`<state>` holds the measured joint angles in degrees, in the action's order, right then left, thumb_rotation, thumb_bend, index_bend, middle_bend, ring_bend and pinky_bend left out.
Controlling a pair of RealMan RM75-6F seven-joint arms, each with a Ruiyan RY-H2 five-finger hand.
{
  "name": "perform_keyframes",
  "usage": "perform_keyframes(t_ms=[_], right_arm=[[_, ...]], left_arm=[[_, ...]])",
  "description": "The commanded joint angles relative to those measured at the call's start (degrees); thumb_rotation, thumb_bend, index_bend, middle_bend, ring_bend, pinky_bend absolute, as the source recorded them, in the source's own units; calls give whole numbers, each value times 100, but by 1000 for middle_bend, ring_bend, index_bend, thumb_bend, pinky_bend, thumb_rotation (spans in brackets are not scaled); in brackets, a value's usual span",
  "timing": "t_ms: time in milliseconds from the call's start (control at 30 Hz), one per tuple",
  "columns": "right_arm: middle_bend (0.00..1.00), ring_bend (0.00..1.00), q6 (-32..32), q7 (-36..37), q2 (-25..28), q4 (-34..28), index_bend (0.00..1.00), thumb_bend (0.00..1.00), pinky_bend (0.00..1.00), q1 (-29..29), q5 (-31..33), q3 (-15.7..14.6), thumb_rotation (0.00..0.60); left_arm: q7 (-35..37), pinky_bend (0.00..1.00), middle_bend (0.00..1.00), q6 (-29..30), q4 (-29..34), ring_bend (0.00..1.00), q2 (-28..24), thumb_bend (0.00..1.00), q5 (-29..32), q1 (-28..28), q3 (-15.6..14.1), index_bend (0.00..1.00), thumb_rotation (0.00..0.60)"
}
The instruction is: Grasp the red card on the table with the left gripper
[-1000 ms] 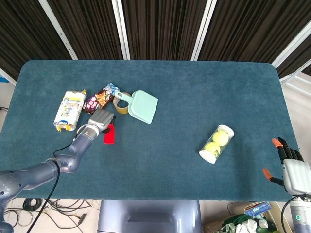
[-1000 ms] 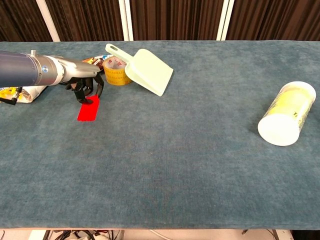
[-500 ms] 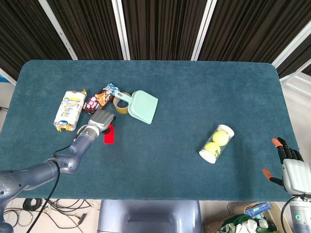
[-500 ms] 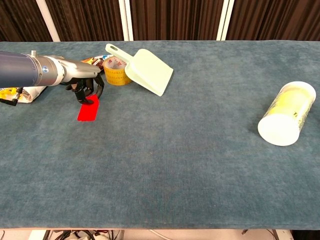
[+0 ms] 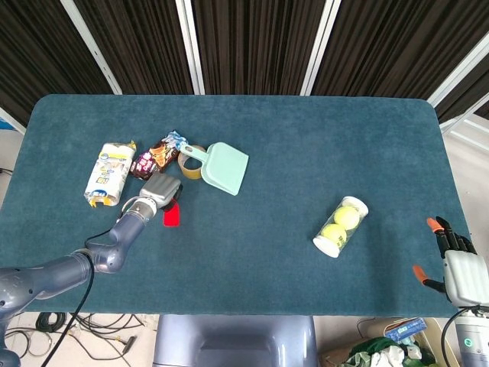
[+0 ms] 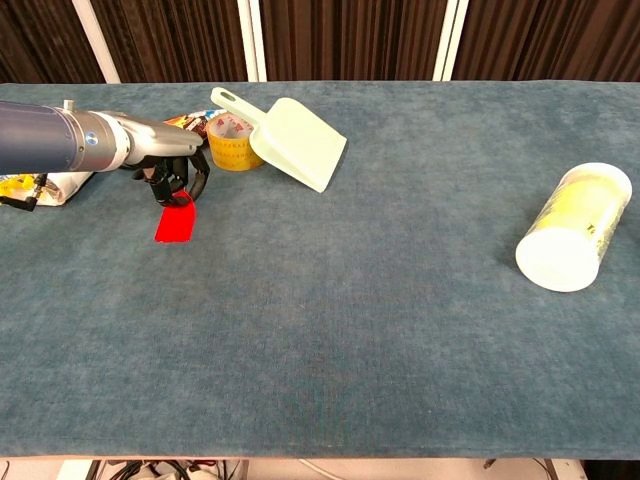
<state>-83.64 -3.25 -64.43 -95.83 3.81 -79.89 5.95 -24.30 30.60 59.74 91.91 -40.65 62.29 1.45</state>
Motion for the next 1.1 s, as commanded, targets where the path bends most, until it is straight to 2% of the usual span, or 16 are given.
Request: perform_keyframes(t_ms=[33, 300, 500, 833, 933, 1100], right_arm=[[64, 182, 5, 1, -2, -1, 126, 173, 186, 1, 2, -2, 600], [64, 182, 15, -7, -4, -14, 125, 174, 185, 0, 12, -8, 600], [64, 182, 34, -11, -7, -22, 125, 174, 185, 3, 25, -11, 600], [64, 182, 32, -44, -10, -20, 126, 174, 185, 5, 25, -14, 600], [64, 182, 10, -62, -14, -23, 126, 174, 185, -3, 13, -16, 600], [64, 182, 8, -62, -13, -20, 125, 174, 186, -3, 24, -9, 600]], left_arm=[[-29, 763, 826, 11, 17, 795, -18, 513, 25, 6, -19, 587, 600], [-67, 773, 836, 79, 237, 801, -156, 515, 62, 2, -47, 600, 600], [-125, 778, 836, 346, 876, 801, -552, 515, -61, -53, -79, 600, 600], [-387, 786, 836, 779, 2751, 801, -1971, 516, -197, -135, -268, 606, 600], [-393, 786, 836, 847, 3307, 801, -2404, 516, -171, -85, -216, 606, 600], [-318, 786, 836, 927, 3775, 801, -2858, 516, -83, 53, 9, 606, 600]])
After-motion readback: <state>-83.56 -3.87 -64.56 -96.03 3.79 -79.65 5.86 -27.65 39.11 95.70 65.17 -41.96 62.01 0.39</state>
